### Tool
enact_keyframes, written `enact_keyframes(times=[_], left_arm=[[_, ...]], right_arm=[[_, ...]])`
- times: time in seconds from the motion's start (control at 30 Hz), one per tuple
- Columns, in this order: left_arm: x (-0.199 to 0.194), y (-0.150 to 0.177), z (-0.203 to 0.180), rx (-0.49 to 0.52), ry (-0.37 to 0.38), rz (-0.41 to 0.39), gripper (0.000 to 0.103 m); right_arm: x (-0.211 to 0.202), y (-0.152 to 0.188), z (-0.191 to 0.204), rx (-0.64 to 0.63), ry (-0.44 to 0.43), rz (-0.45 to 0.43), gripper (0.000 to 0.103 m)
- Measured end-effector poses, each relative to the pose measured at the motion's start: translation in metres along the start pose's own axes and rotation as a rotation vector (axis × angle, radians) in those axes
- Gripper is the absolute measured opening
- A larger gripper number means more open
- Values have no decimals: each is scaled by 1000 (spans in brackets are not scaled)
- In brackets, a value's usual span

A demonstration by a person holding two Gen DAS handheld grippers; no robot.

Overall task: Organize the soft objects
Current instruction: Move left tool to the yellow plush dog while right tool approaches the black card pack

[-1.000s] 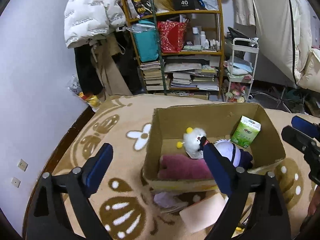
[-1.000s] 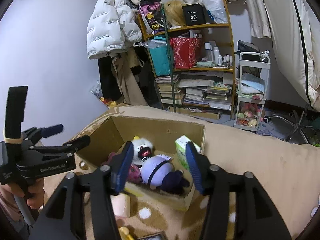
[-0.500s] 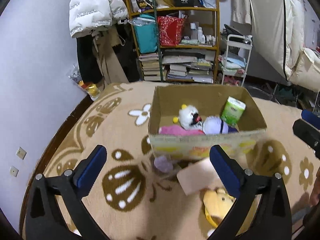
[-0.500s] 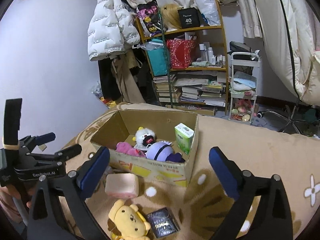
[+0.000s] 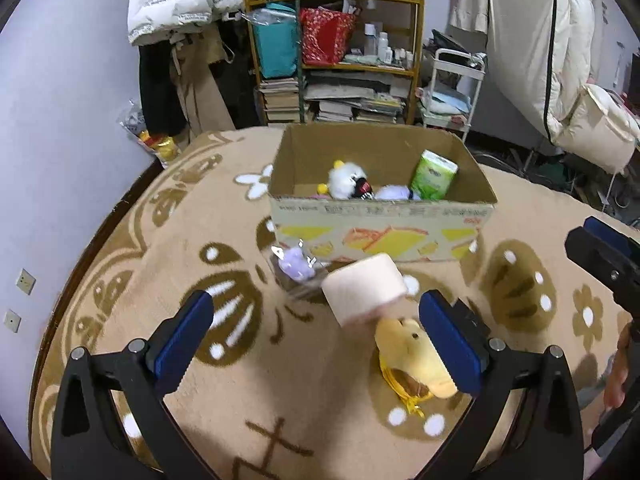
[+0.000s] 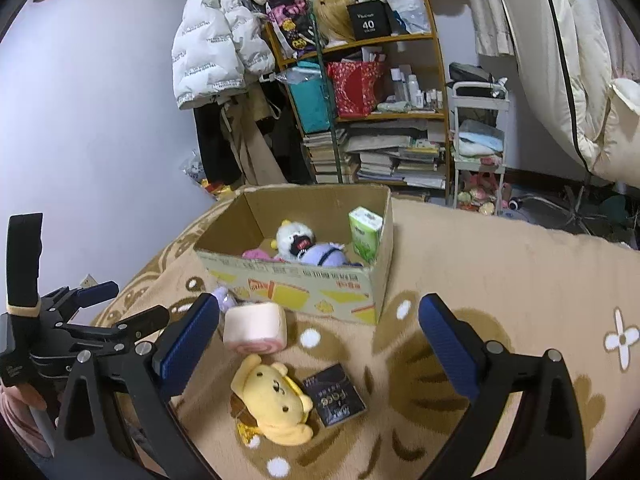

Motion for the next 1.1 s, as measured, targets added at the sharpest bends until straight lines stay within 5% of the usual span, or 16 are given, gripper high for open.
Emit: enact_keyframes(times=[1.1], left_arm=[[76,30,-73,61,167,108,102]], right_arm=[[83,46,-37,51,77,267,103]])
Point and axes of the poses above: each gripper's, at about its wrist camera, not at the fingertips, and x roughly the way its jaws point, z to its left, y to its underside, the point moved 10 cm from there along x, roughly the way its jaws point, and after that the axes turned 10 degrees about x, right-handed, at the moved point
